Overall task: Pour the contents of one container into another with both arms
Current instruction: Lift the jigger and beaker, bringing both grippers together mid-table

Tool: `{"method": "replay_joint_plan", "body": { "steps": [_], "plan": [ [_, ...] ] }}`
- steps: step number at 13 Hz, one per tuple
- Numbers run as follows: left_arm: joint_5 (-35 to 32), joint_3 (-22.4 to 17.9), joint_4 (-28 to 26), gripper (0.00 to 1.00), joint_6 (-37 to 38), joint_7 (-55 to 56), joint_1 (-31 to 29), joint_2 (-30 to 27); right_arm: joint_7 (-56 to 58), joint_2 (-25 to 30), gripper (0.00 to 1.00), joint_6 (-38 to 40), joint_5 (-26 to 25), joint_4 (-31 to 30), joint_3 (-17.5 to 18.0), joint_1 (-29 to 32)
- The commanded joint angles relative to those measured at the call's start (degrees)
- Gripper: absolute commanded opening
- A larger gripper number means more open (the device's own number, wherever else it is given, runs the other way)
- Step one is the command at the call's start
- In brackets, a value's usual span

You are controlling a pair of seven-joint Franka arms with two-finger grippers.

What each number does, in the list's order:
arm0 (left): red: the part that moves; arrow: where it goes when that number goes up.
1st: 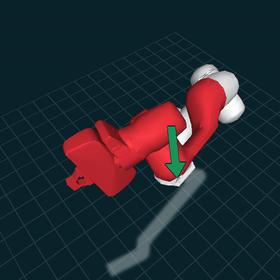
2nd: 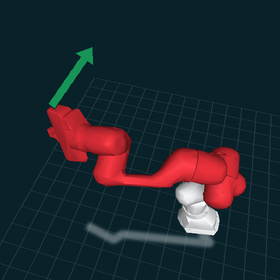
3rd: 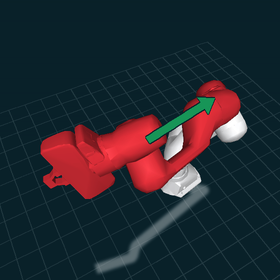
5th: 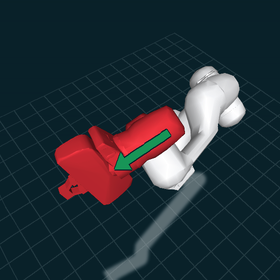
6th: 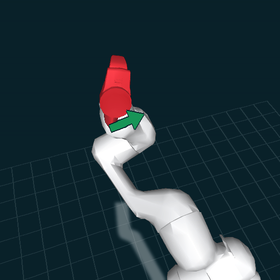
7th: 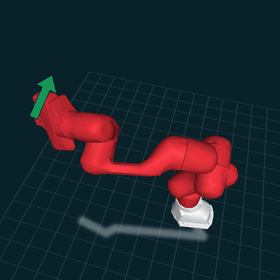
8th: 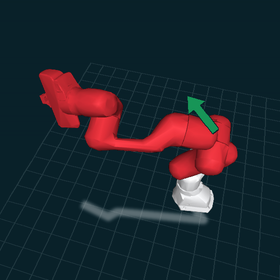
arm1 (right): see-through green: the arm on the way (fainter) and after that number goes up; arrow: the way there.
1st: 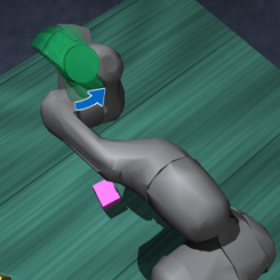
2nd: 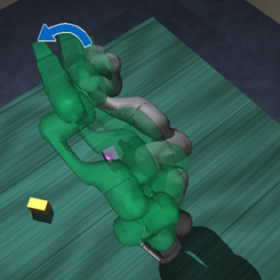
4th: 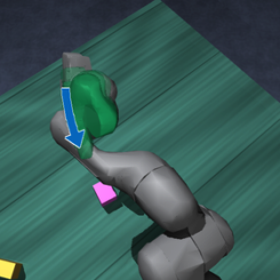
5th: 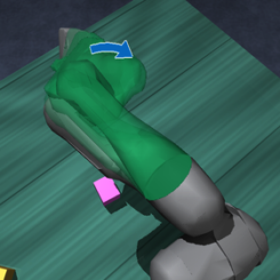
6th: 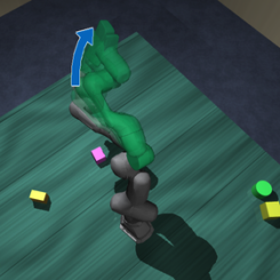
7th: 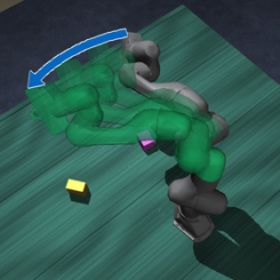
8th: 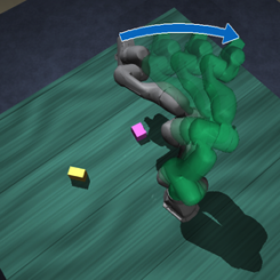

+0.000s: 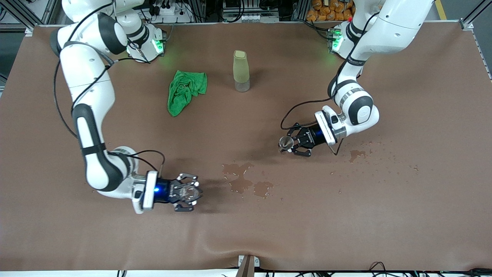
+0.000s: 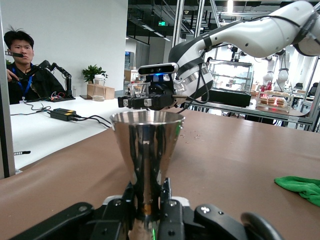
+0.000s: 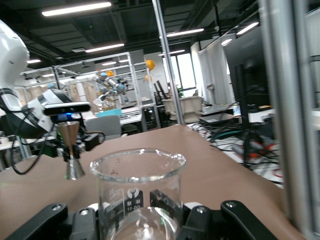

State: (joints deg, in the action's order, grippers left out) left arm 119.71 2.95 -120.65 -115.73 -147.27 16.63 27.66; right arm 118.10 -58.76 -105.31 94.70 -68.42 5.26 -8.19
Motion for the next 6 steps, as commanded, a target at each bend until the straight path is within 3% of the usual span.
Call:
{"method": "replay_joint_plan", "body": {
  "steps": [1, 6],
  "plan": [
    [2.3, 0.2, 3.0, 0.00, -0.7, -0.5, 0.1, 0.9, -3.3, 1.6, 0.00, -0.7, -0.3, 0.6, 0.2, -2.3],
    [-0.1, 0.0, 6.6, 0.00, -0.9, 1.7, 0.2, 2.8, -3.6, 3.7, 0.00, -3.8, 6.4, 0.5, -0.1, -8.3]
  ]
}}
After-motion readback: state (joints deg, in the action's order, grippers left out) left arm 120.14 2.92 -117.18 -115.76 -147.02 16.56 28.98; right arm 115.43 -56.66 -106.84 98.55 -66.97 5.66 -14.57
